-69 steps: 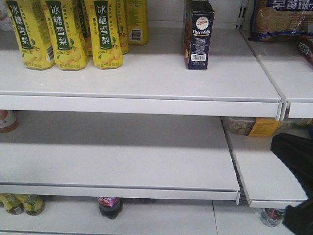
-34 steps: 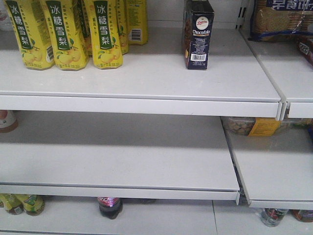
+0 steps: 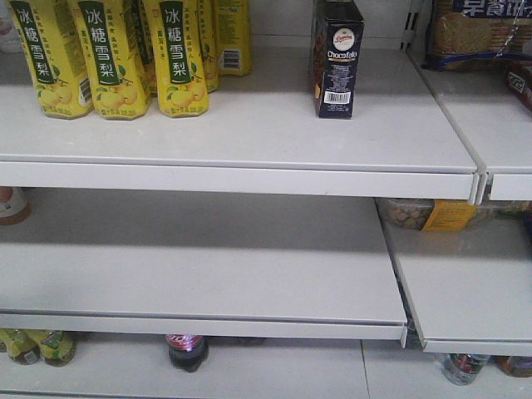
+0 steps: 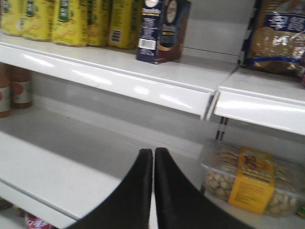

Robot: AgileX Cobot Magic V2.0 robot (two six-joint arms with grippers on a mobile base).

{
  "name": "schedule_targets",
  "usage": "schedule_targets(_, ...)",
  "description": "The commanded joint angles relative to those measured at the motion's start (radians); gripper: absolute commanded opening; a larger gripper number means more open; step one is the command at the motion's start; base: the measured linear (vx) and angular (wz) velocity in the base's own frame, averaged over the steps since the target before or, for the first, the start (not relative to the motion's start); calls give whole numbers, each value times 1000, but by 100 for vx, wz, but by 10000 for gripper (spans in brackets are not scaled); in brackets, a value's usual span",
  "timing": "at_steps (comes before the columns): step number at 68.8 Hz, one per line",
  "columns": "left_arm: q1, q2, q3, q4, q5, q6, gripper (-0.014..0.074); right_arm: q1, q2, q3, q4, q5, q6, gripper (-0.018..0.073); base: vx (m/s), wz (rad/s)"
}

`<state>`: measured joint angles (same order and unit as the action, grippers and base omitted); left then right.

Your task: Left arm holds basket, right arm returns cookies

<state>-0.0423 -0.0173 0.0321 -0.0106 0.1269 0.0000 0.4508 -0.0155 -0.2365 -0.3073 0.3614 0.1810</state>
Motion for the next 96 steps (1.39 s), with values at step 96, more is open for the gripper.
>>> schedule_targets(96, -2, -8, -27, 11, -91, 14, -6, -461, -6, 268, 335, -290, -126, -6, 0, 0)
